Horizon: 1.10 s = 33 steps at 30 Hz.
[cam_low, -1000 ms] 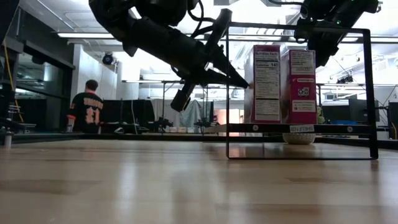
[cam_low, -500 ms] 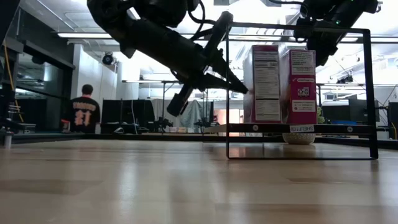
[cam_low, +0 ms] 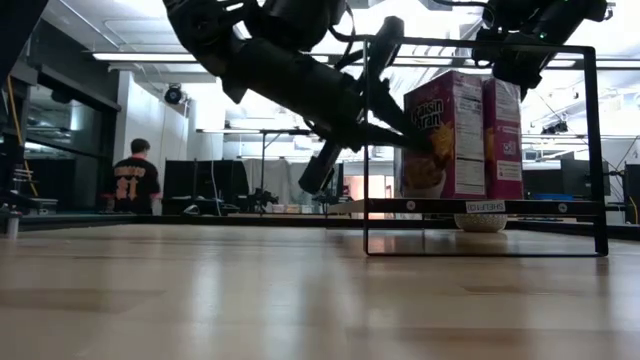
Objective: Stack cereal on shelf
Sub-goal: Adjust the cereal boxes on the shelf
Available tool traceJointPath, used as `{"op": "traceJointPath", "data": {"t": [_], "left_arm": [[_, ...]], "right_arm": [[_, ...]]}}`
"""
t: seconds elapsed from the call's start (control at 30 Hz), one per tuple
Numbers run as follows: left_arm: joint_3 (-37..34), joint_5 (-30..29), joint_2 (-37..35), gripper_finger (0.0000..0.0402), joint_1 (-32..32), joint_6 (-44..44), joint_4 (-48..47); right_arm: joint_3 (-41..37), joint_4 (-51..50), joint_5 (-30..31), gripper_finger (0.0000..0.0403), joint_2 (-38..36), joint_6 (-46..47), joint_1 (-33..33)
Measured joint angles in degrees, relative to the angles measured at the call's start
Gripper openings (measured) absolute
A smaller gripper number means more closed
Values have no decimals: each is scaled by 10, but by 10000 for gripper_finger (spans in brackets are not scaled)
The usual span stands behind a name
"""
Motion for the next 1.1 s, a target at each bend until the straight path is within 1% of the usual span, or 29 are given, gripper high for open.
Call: {"op": "traceJointPath", "data": {"t": [0.23, 0.43, 0.5, 0.6, 0.67, 0.9, 1.1], "left_arm": [[0, 2, -4, 0, 17, 48, -8], [0, 6, -6, 0, 36, 83, -13], [0, 10, -6, 0, 40, 94, -17], [0, 11, -6, 0, 48, 109, -16], [0, 12, -6, 0, 52, 115, -16], [0, 30, -6, 0, 68, 139, -14], [0, 48, -11, 0, 76, 161, -17]], "right_arm": [[0, -10, -7, 0, 0, 4, 0], [0, -64, -14, 0, 0, 0, 0], [0, -81, -32, 0, 0, 3, 0], [0, -103, -84, 0, 0, 23, 0], [0, -107, -104, 0, 0, 35, 6], [0, -99, -86, 0, 0, 50, 56], [0, -92, -25, 0, 0, 62, 78]]}}
